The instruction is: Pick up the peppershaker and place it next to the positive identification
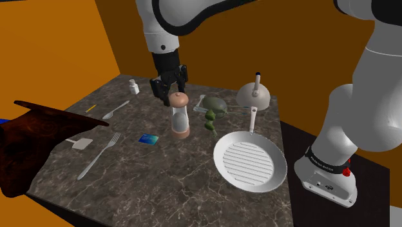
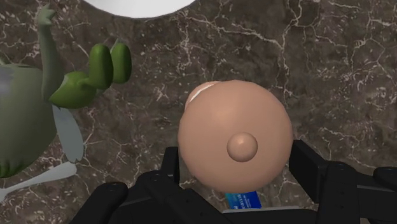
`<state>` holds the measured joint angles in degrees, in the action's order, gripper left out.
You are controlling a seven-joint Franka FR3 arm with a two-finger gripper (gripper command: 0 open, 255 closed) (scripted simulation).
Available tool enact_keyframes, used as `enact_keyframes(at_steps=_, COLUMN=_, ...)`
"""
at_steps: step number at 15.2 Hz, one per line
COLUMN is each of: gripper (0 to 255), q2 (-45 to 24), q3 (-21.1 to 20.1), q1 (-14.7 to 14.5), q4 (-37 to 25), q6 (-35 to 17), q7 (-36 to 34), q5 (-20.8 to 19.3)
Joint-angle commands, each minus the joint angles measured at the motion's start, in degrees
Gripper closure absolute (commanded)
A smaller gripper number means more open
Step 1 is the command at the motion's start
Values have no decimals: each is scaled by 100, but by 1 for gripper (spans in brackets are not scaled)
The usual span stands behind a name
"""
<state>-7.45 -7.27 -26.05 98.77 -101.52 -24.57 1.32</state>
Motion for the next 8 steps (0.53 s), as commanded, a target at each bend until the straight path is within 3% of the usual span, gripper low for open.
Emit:
enact_keyframes(at_steps=1, gripper=255, q2=-19, q3=0, q1=0, q4=123, q6=-146, q7=2, q5=-2)
enact_keyframes(at_steps=8, gripper=255, q2=-114, q3=2, q1=-3, q4=544, q6=-660, q7=10, q5=-11)
